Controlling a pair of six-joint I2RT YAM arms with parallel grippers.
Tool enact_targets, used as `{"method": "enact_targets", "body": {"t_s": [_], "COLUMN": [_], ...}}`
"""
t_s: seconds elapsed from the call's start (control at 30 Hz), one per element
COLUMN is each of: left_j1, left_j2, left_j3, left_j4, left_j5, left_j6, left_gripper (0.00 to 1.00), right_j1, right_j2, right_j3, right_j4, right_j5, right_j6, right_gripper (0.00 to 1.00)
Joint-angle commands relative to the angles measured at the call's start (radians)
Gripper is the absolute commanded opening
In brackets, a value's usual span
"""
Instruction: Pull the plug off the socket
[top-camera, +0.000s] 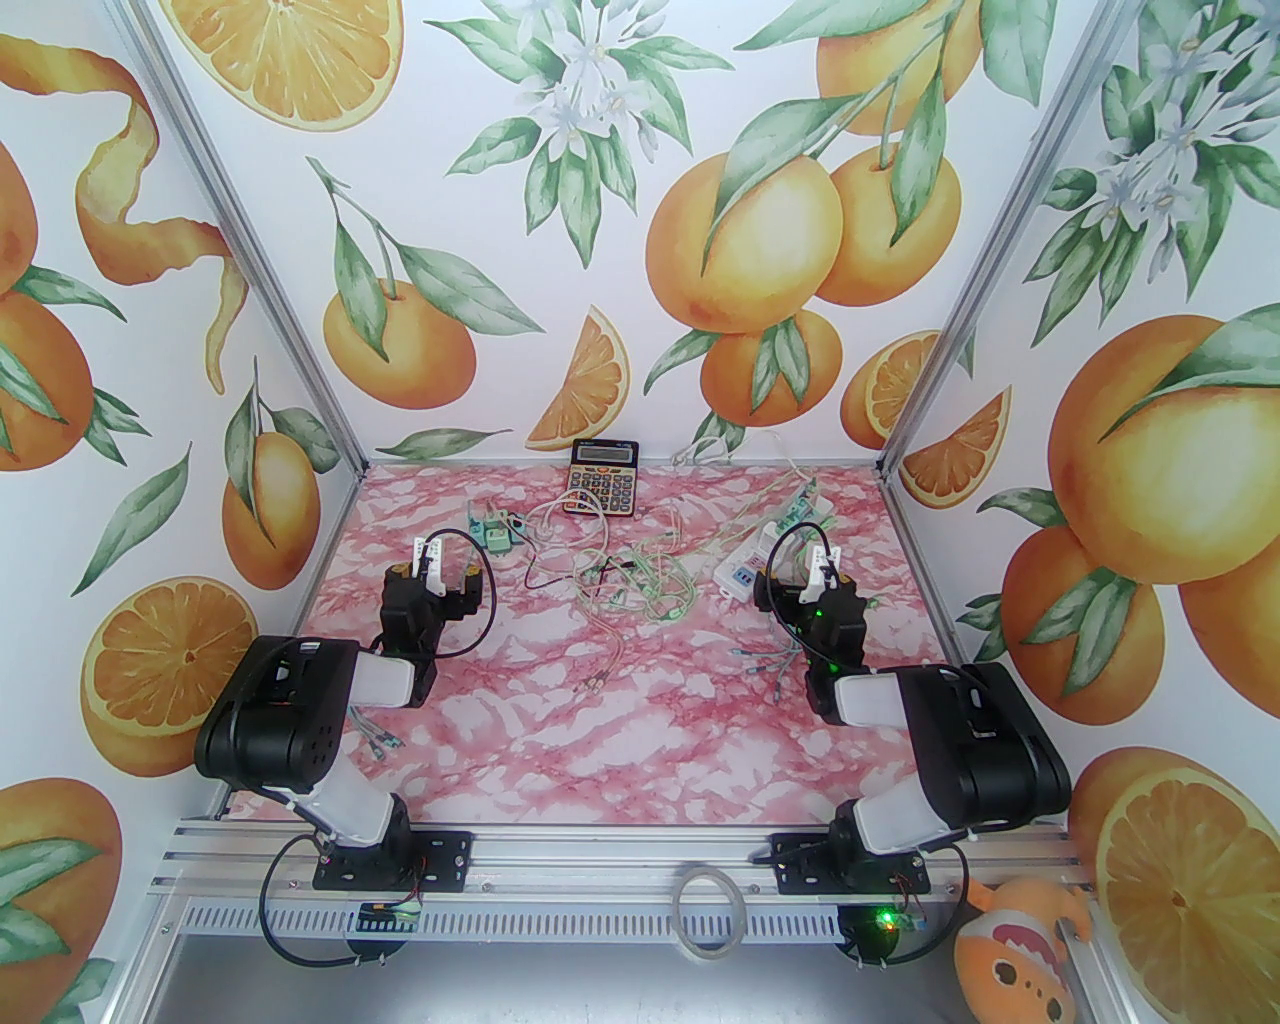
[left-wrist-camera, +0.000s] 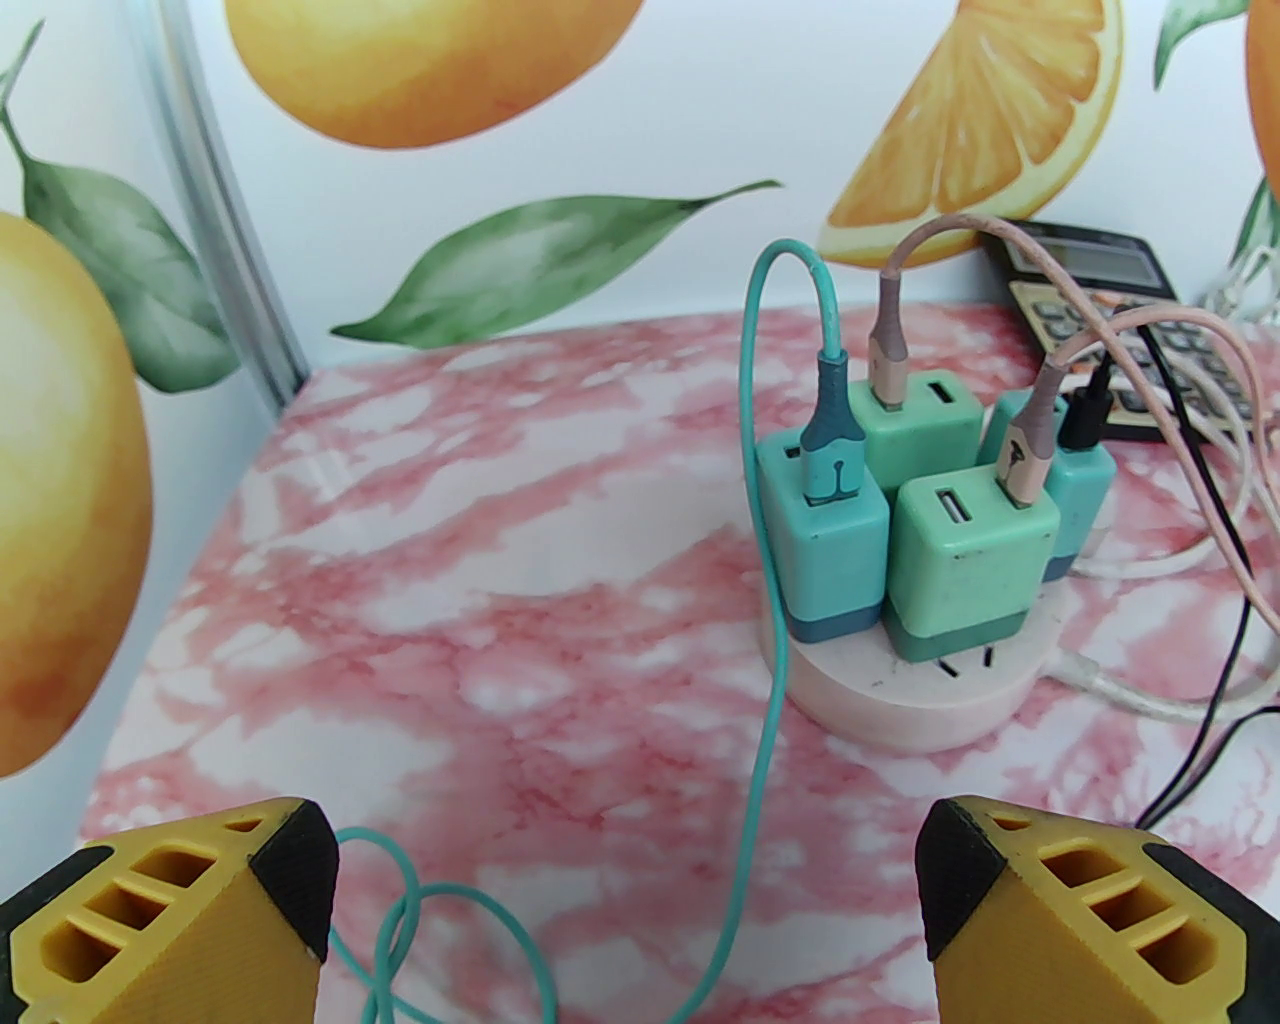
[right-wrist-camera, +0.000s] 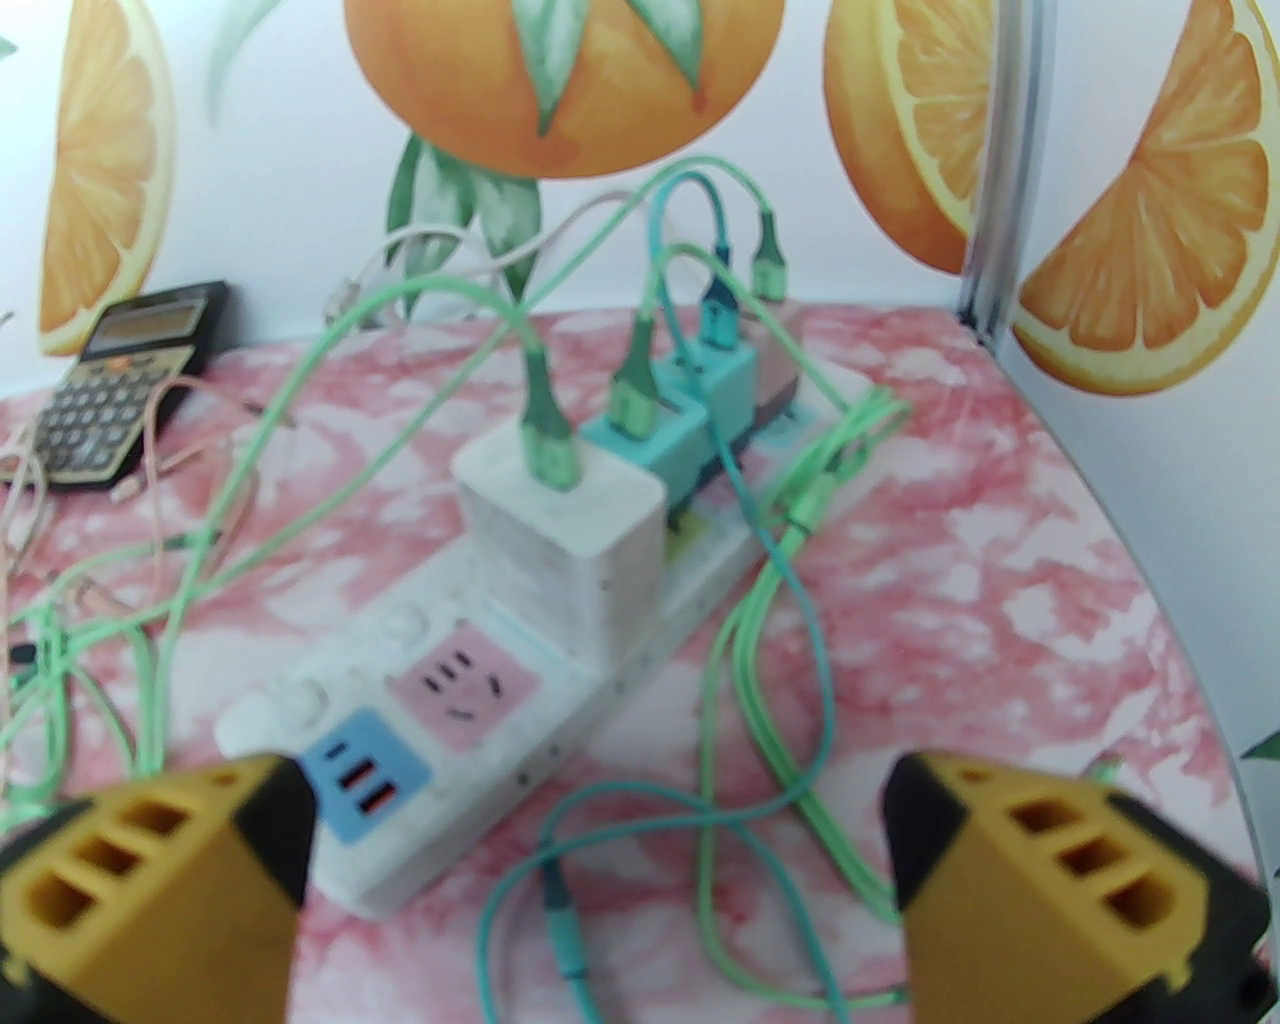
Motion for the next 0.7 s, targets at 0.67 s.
{"method": "enact_targets", "body": {"t_s": [0.67], "left_j1": [0.023], "left_j2": [-0.243], "left_j3": [0.095], "left_j4": [-0.341], "left_j5": [-0.143], "left_j6": [-0.082], "left_gripper": [1.0], "right_j1": [-0.005], "right_j2": [-0.003], "right_j3": [-0.016], "right_j4": [0.052], "right_j5": [-0.005], "right_j6": [0.001], "right_gripper": [1.0]}}
